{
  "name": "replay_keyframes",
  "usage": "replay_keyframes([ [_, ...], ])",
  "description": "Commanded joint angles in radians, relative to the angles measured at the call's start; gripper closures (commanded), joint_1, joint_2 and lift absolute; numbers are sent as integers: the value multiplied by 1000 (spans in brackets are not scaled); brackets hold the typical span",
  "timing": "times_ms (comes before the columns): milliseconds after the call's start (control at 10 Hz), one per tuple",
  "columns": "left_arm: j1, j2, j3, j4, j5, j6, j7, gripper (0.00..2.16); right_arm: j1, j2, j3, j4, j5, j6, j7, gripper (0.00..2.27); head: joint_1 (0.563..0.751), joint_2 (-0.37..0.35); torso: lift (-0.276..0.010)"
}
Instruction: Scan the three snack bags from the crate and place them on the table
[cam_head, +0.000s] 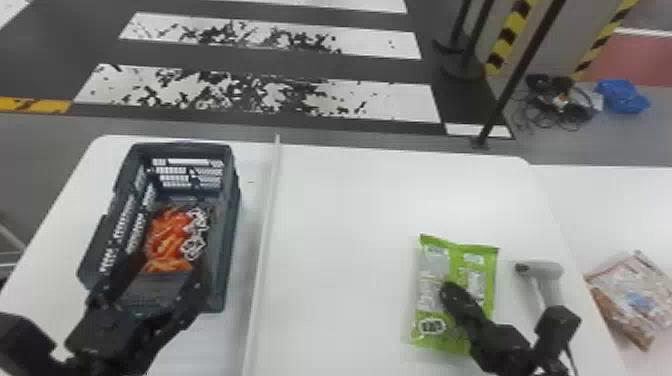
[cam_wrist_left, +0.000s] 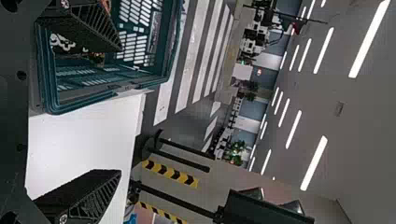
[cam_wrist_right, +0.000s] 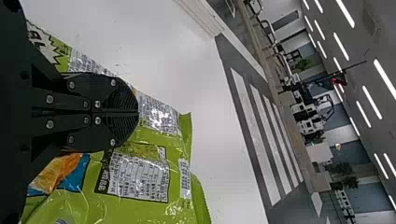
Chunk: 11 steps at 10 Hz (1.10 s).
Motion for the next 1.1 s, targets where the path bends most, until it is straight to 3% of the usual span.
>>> replay_keyframes([
  [0, -2, 0, 0, 6, 2, -4, 0, 70, 28, -22, -25, 2, -19, 2, 25, 2223, 695, -116, -37],
  [100, -9, -1, -1, 13, 2, -4, 0, 70, 46, -42, -25, 1, -46, 2, 45, 2223, 695, -126, -37],
  [400, -21, -1, -9, 26, 2, -4, 0, 70, 71, -51, 10, 1, -52, 2, 71, 2223, 695, -159, -37],
  [700, -21, 2, -7, 27, 2, -1, 0, 70, 58, -59, 83, -2, -29, 2, 71, 2223, 695, -117, -37],
  [1000, -18, 0, -7, 29, 2, -1, 0, 70, 71, -69, 76, -32, -32, -1, 72, 2169, 695, -65, -37],
])
